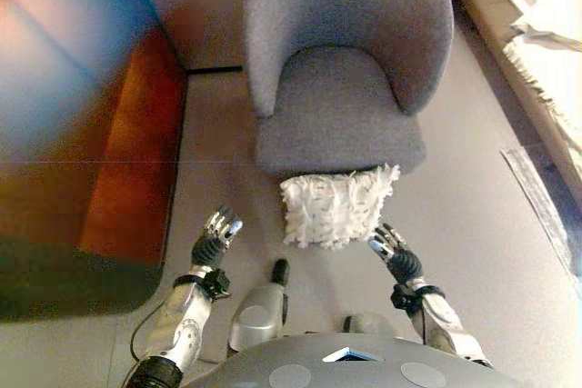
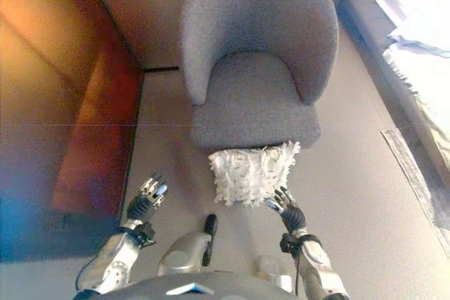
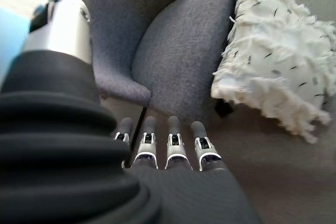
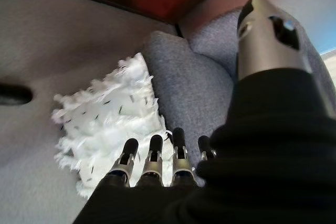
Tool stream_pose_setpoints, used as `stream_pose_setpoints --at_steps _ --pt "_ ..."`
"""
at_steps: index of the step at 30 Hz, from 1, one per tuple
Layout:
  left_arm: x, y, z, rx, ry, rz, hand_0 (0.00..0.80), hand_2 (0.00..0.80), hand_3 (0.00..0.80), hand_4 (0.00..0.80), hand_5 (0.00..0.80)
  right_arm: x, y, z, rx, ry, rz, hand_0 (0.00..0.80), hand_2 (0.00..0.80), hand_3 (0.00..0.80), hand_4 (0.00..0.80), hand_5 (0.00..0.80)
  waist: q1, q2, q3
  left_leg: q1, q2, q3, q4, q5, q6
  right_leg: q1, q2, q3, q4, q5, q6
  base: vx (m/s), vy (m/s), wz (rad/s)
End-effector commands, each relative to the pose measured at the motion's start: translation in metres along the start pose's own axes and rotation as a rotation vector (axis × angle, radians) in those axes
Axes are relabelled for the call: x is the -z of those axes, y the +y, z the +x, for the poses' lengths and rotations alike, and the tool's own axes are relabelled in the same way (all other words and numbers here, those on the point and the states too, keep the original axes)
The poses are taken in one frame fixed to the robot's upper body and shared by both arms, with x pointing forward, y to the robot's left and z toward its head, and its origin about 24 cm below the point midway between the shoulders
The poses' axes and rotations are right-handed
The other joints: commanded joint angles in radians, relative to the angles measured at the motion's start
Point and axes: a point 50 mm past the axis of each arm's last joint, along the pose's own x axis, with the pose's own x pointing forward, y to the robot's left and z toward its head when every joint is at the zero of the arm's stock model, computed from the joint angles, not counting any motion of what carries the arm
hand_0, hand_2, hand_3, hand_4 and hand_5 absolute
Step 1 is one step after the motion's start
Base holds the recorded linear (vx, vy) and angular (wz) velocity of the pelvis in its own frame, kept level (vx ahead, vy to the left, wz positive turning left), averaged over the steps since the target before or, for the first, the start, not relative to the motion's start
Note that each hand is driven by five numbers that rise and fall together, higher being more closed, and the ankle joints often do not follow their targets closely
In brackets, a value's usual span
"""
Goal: Pick up the cushion and take it to the sofa
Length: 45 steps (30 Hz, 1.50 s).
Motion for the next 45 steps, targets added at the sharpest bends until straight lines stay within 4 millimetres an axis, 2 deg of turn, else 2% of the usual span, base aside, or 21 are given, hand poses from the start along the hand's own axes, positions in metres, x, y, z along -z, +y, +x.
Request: stream_pose_setpoints --at_steps 1,5,8,10,11,13,15,16,17,18,20,21,22,27,34,35,37,39,42,43,45 --pt "-0.015 0.000 -0.003 0.015 -0.095 -0.010 0.000 0.000 0.000 0.000 0.000 -0.012 0.011 -0.002 -0.069 -0.070 0.008 0.000 0.000 0.000 0.000 0.000 0.017 -0.008 -0.058 -0.109 0.015 -0.036 0.023 0.035 0.018 0.047 0.041 -0.064 -0.017 0.197 -0.002 0.349 0.183 0.09" --pt "-0.013 0.008 -0.007 -0.007 -0.069 0.021 0.000 0.000 0.000 0.000 0.000 -0.014 0.017 0.006 -0.070 -0.070 0.033 0.000 0.000 0.000 0.000 0.000 0.042 -0.015 -0.089 -0.088 -0.035 -0.022 0.052 -0.019 0.074 0.031 -0.024 -0.083 0.098 0.304 0.015 0.339 0.212 -0.06" --pt "-0.013 0.009 -0.011 0.006 -0.051 0.037 0.000 0.000 0.000 0.000 0.000 -0.013 0.023 0.007 -0.057 -0.086 0.054 0.000 0.000 0.000 0.000 0.000 0.048 0.005 -0.107 -0.041 -0.064 0.005 0.037 -0.049 0.117 -0.052 -0.075 -0.105 0.333 0.431 0.024 0.290 0.295 -0.13" --pt "-0.013 0.009 -0.011 0.007 -0.044 0.044 0.000 0.000 0.000 0.000 0.000 -0.010 0.026 0.003 -0.046 -0.087 0.059 0.000 0.000 0.000 0.000 0.000 0.035 0.020 -0.100 0.009 -0.074 0.016 0.040 -0.088 0.133 -0.145 -0.099 -0.094 0.516 0.441 0.023 0.276 0.305 0.08" --pt "-0.015 0.008 -0.010 0.004 -0.043 0.044 0.000 0.000 0.000 0.000 0.000 -0.008 0.026 0.001 -0.044 -0.084 0.054 0.000 0.000 0.000 0.000 0.000 0.027 0.028 -0.094 0.032 -0.076 0.022 0.043 -0.101 0.136 -0.195 -0.107 -0.092 0.553 0.429 0.015 0.257 0.239 0.05" --pt "-0.019 0.008 -0.009 0.001 -0.050 0.037 0.000 0.000 0.000 0.000 0.000 -0.006 0.024 -0.004 -0.042 -0.080 0.049 0.000 0.000 0.000 0.000 0.000 0.013 0.041 -0.086 0.067 -0.073 0.026 0.032 -0.106 0.130 -0.249 -0.112 -0.110 0.512 0.406 -0.001 0.185 0.123 -0.02" --pt "-0.020 0.009 -0.009 -0.009 -0.057 0.028 0.000 0.000 0.000 0.000 0.000 -0.004 0.019 -0.008 -0.035 -0.076 0.045 0.000 0.000 0.000 0.000 0.000 0.001 0.048 -0.080 0.096 -0.067 0.024 0.009 -0.107 0.117 -0.265 -0.108 -0.132 0.372 0.388 -0.006 0.151 -0.007 -0.04" --pt "-0.020 0.008 -0.009 -0.012 -0.062 0.025 0.000 0.000 0.000 0.000 0.000 -0.004 0.018 -0.008 -0.033 -0.078 0.046 0.000 0.000 0.000 0.000 0.000 -0.003 0.054 -0.079 0.089 -0.059 0.027 0.005 -0.090 0.116 -0.272 -0.105 -0.153 0.300 0.406 -0.021 0.127 -0.071 -0.09" --pt "-0.019 0.008 -0.010 -0.020 -0.068 0.021 0.000 0.000 0.000 0.000 0.000 -0.004 0.015 -0.008 -0.029 -0.076 0.046 0.000 0.000 0.000 0.000 0.000 -0.008 0.048 -0.072 0.105 -0.058 0.026 -0.002 -0.103 0.109 -0.274 -0.108 -0.161 0.175 0.417 -0.010 0.065 -0.071 -0.10" --pt "-0.019 0.008 -0.010 -0.022 -0.070 0.020 0.000 0.000 0.000 0.000 0.000 -0.005 0.015 -0.008 -0.030 -0.075 0.045 0.000 0.000 0.000 0.000 0.000 -0.009 0.046 -0.070 0.110 -0.058 0.025 -0.003 -0.107 0.107 -0.274 -0.108 -0.162 0.143 0.423 -0.006 0.131 -0.105 -0.22" --pt "-0.019 0.006 -0.013 -0.021 -0.085 0.012 0.000 0.000 0.000 0.000 0.000 -0.008 0.011 -0.005 -0.037 -0.077 0.039 0.000 0.000 0.000 0.000 0.000 -0.012 0.024 -0.064 0.131 -0.065 0.024 -0.001 -0.141 0.095 -0.283 -0.126 -0.148 -0.022 0.492 0.036 0.109 -0.100 -0.23" --pt "-0.020 0.006 -0.014 -0.021 -0.086 0.012 0.000 0.000 0.000 0.000 0.000 -0.008 0.010 -0.004 -0.037 -0.078 0.039 0.000 0.000 0.000 0.000 0.000 -0.012 0.023 -0.063 0.133 -0.065 0.023 -0.001 -0.144 0.094 -0.280 -0.126 -0.146 -0.035 0.498 0.039 0.138 -0.120 -0.29" --pt "-0.020 0.008 -0.016 -0.023 -0.088 0.013 0.000 0.000 0.000 0.000 0.000 -0.010 0.009 -0.001 -0.040 -0.074 0.041 0.000 0.000 0.000 0.000 0.000 -0.004 0.013 -0.064 0.143 -0.066 0.008 -0.001 -0.158 0.088 -0.274 -0.135 -0.136 -0.098 0.524 0.059 0.125 -0.109 -0.26" --pt "-0.016 0.012 -0.017 -0.050 -0.068 0.016 0.000 0.000 0.000 0.000 0.000 -0.011 0.011 0.004 -0.054 -0.062 0.045 0.000 0.000 0.000 0.000 0.000 0.011 -0.006 -0.073 0.155 -0.060 -0.028 0.026 -0.198 0.080 -0.250 -0.160 -0.112 -0.198 0.549 0.082 0.163 -0.136 0.02" --pt "-0.021 0.020 -0.018 -0.073 -0.078 0.017 0.000 0.000 0.000 0.000 0.000 -0.004 0.015 0.004 -0.102 -0.015 0.038 0.000 0.000 0.000 0.000 0.000 0.015 -0.036 -0.070 0.166 -0.013 -0.026 0.098 -0.259 0.059 -0.252 -0.207 -0.101 -0.222 0.573 0.109 0.219 -0.202 0.00" --pt "-0.021 0.020 -0.018 -0.074 -0.078 0.018 0.000 0.000 0.000 0.000 0.000 -0.004 0.015 0.004 -0.103 -0.015 0.038 0.000 0.000 0.000 0.000 0.000 0.015 -0.036 -0.069 0.167 -0.011 -0.026 0.100 -0.261 0.058 -0.250 -0.206 -0.101 -0.221 0.572 0.109 0.231 -0.311 0.06" --pt "-0.023 0.022 -0.018 -0.084 -0.080 0.031 0.000 0.000 0.000 0.000 0.000 -0.003 0.017 0.004 -0.127 -0.003 0.028 0.000 0.000 0.000 0.000 0.000 0.018 -0.044 -0.069 0.176 0.022 -0.030 0.112 -0.270 0.041 -0.234 -0.204 -0.095 -0.208 0.549 0.118 0.281 -0.418 0.17" --pt "-0.022 0.024 -0.017 -0.102 -0.073 0.034 0.000 0.000 0.000 0.000 0.000 -0.003 0.019 0.005 -0.134 0.010 0.002 0.000 0.000 0.000 0.000 0.000 0.013 -0.047 -0.070 0.192 0.054 -0.028 0.114 -0.267 0.020 -0.230 -0.182 -0.095 -0.196 0.528 0.122 0.249 -0.379 0.23" --pt "-0.018 0.032 -0.015 -0.164 -0.065 -0.020 0.000 0.000 0.000 0.000 0.000 -0.009 0.020 0.008 -0.152 0.024 -0.036 0.000 0.000 0.000 0.000 0.000 -0.008 -0.043 -0.068 0.216 0.125 -0.011 0.144 -0.204 -0.016 -0.245 -0.136 -0.101 -0.119 0.456 0.106 0.191 -0.310 0.03" --pt "-0.016 0.033 -0.014 -0.177 -0.063 -0.014 0.000 0.000 0.000 0.000 0.000 -0.012 0.014 0.008 -0.132 0.024 -0.073 0.000 0.000 0.000 0.000 0.000 -0.015 -0.042 -0.061 0.200 0.153 0.003 0.192 -0.153 -0.030 -0.237 -0.110 -0.114 -0.101 0.419 0.086 0.138 -0.254 0.00" --pt "-0.010 0.032 -0.012 -0.191 -0.038 -0.039 0.000 0.000 0.000 0.000 0.000 -0.016 0.004 0.011 -0.078 0.023 -0.130 0.000 0.000 0.000 0.000 0.000 -0.019 -0.036 -0.049 0.156 0.169 0.019 0.260 -0.095 -0.041 -0.219 -0.095 -0.135 -0.092 0.400 0.064 0.119 -0.195 0.03"
